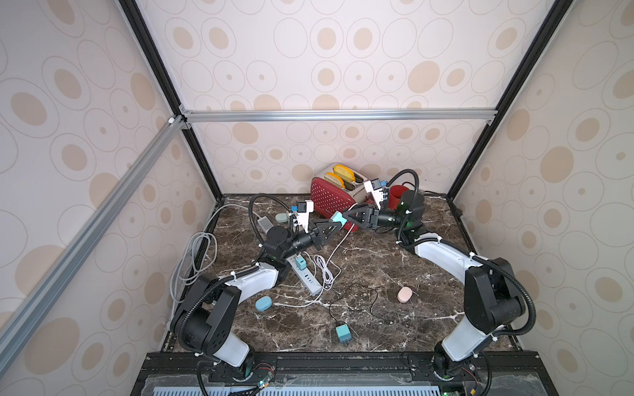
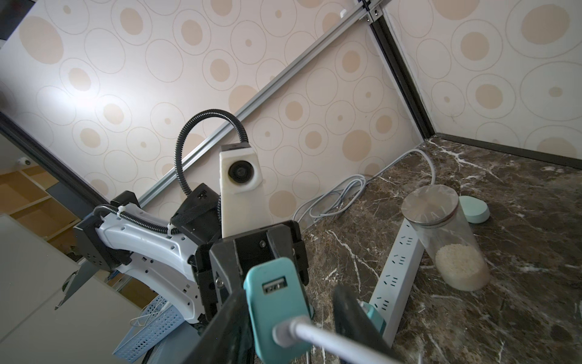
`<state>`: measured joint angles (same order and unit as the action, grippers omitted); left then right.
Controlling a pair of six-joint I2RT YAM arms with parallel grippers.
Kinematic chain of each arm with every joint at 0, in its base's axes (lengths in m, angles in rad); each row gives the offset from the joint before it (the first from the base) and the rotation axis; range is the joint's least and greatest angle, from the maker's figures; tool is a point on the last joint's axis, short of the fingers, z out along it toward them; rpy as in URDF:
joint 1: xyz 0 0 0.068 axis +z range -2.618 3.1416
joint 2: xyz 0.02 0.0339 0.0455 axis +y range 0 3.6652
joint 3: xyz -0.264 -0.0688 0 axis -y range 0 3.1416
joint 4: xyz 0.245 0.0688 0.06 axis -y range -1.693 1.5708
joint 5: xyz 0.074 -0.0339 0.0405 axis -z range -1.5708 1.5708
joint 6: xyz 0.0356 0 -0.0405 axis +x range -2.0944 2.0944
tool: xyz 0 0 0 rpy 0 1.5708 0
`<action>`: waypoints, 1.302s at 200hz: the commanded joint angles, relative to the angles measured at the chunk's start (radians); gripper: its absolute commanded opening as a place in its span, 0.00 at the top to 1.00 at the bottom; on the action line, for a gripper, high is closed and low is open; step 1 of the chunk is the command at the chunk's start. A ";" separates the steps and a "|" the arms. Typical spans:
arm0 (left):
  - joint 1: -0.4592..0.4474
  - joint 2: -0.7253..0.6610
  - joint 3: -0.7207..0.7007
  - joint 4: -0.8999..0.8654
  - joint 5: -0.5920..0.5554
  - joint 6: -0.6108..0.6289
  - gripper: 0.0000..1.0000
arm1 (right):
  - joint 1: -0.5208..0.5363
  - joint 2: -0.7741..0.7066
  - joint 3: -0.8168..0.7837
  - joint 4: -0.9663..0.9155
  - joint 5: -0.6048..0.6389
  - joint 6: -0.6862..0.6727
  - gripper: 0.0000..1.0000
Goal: Charge the bluetooth headset
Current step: Pick up the plug from the center of the board.
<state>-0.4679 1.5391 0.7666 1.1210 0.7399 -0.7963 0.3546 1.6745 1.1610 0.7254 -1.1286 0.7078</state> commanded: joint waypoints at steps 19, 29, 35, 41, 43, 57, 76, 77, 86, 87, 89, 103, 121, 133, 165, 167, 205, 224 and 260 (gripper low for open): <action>-0.010 -0.024 0.062 0.032 0.045 0.004 0.94 | 0.013 0.011 -0.016 0.089 -0.062 0.014 0.55; -0.012 -0.021 0.065 0.038 0.052 -0.002 0.94 | 0.013 0.016 -0.014 0.100 -0.071 0.016 0.56; -0.012 -0.019 0.067 0.044 0.058 -0.008 0.94 | 0.014 0.020 -0.014 0.110 -0.077 0.022 0.56; -0.012 -0.016 0.067 0.054 0.062 -0.016 0.94 | 0.016 0.023 -0.015 0.123 -0.082 0.028 0.56; -0.012 -0.015 0.068 0.058 0.063 -0.018 0.94 | 0.015 0.024 -0.015 0.127 -0.082 0.031 0.56; -0.012 -0.011 0.071 0.075 0.074 -0.036 0.94 | 0.016 0.029 -0.015 0.143 -0.076 0.037 0.62; -0.012 -0.014 0.062 0.073 0.071 -0.033 0.94 | 0.015 0.027 -0.015 0.165 -0.073 0.050 0.68; -0.012 -0.015 0.062 0.072 0.071 -0.032 0.94 | 0.016 0.027 -0.016 0.167 -0.073 0.051 0.68; -0.012 -0.020 0.059 0.060 0.069 -0.024 0.92 | 0.015 0.027 -0.018 0.184 -0.076 0.060 0.71; -0.013 -0.020 0.060 0.058 0.068 -0.023 0.92 | 0.016 0.027 -0.018 0.186 -0.076 0.061 0.72; -0.012 -0.022 0.059 0.051 0.068 -0.022 0.91 | 0.016 0.026 -0.018 0.190 -0.078 0.063 0.72; -0.012 -0.034 0.058 0.005 0.057 0.002 0.83 | 0.015 0.023 -0.019 0.200 -0.082 0.066 0.76; -0.006 -0.057 0.062 -0.070 0.048 0.045 0.64 | 0.014 0.014 -0.020 0.196 -0.080 0.054 0.78; 0.008 -0.084 0.062 -0.134 0.038 0.077 0.49 | 0.013 0.002 -0.019 0.161 -0.062 0.024 0.79; 0.071 -0.207 0.037 -0.367 -0.061 0.199 0.29 | 0.019 -0.053 0.012 -0.140 0.087 -0.172 0.80; 0.073 -0.216 0.036 -0.381 -0.070 0.206 0.29 | 0.021 -0.055 0.014 -0.163 0.101 -0.186 0.80; 0.139 -0.360 0.037 -0.714 -0.284 0.371 0.25 | 0.107 -0.083 0.059 -0.386 0.366 -0.354 0.82; 0.159 -0.400 0.039 -0.863 -0.454 0.396 0.26 | 0.167 -0.069 0.081 -0.412 0.482 -0.377 0.83; 0.172 -0.429 0.014 -1.051 -0.712 0.379 0.29 | 0.300 0.020 0.181 -0.494 0.690 -0.422 0.83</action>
<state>-0.3065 1.1309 0.7891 0.2867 0.2676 -0.4507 0.5850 1.6417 1.2549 0.3031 -0.6380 0.3595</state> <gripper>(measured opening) 0.721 0.287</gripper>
